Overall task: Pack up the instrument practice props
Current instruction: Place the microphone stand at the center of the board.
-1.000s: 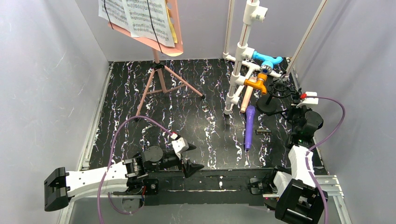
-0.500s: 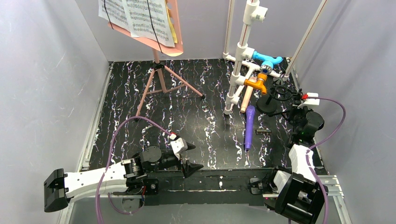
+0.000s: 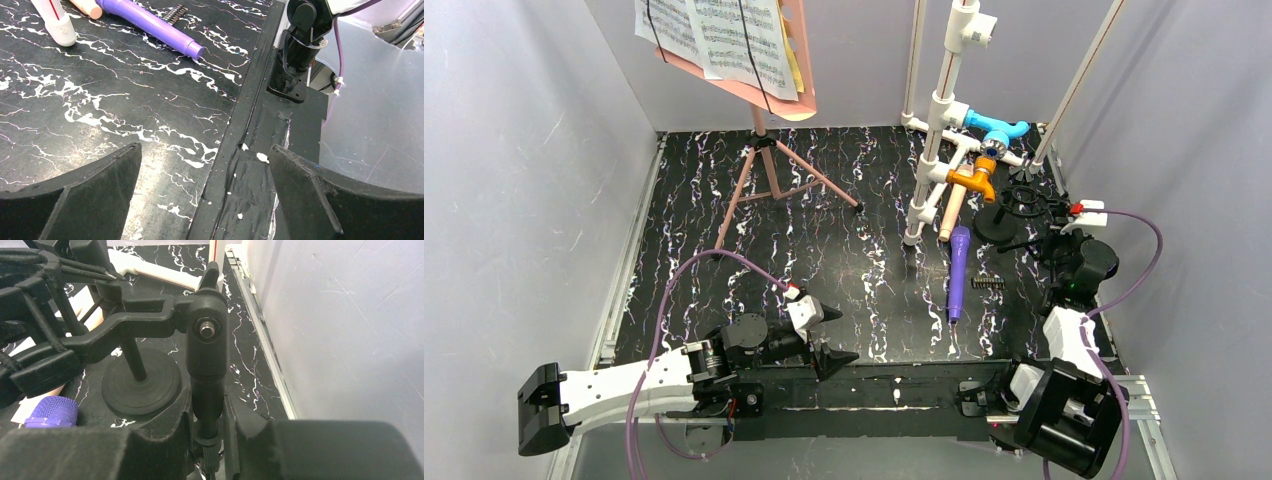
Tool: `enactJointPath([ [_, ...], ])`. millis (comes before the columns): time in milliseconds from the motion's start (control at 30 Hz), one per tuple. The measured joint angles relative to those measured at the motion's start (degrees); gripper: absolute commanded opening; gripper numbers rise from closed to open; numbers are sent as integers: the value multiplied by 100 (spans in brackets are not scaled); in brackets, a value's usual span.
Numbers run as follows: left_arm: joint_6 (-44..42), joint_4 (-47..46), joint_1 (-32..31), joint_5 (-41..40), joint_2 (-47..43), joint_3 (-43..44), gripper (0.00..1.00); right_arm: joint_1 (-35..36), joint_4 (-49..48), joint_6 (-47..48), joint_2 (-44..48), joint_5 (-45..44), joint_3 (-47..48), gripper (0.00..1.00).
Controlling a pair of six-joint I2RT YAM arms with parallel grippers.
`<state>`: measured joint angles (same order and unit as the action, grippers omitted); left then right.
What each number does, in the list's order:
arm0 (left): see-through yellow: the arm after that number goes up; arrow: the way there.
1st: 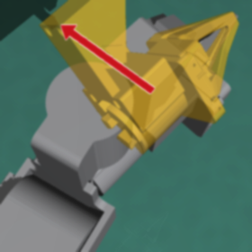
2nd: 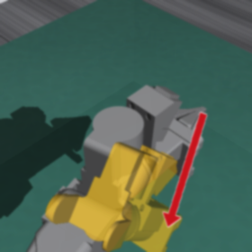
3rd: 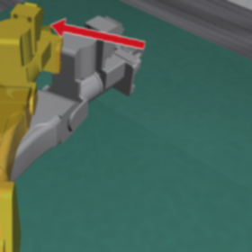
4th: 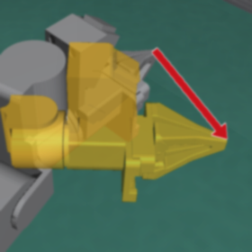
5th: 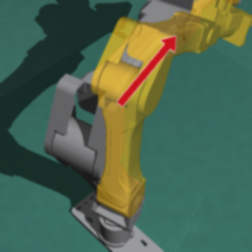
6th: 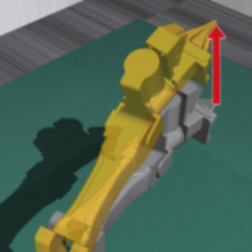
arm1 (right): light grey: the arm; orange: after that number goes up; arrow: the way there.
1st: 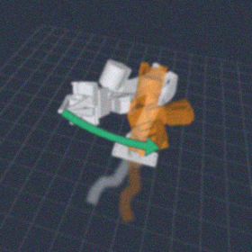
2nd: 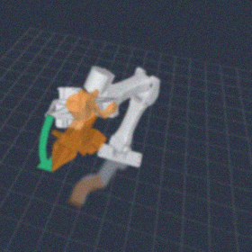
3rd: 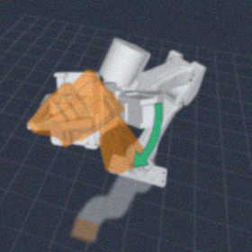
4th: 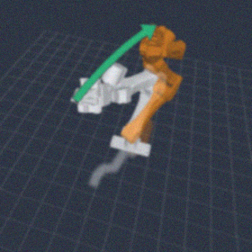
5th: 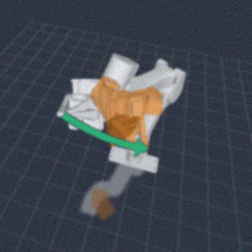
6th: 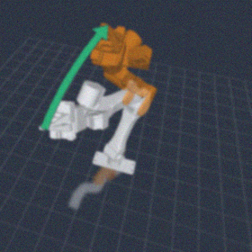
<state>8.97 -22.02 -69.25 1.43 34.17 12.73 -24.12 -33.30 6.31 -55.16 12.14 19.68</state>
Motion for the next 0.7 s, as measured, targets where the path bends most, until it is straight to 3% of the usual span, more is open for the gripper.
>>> enactJointPath([
  [433, 2, 22, 0, 0, -66, 0, 98, -61, -249, 0, -223, 334, -129, 1],
  [700, 2, 24, 0, 0, -63, -2, 98, -68, -422, 57, -221, 417, -385, 13],
])
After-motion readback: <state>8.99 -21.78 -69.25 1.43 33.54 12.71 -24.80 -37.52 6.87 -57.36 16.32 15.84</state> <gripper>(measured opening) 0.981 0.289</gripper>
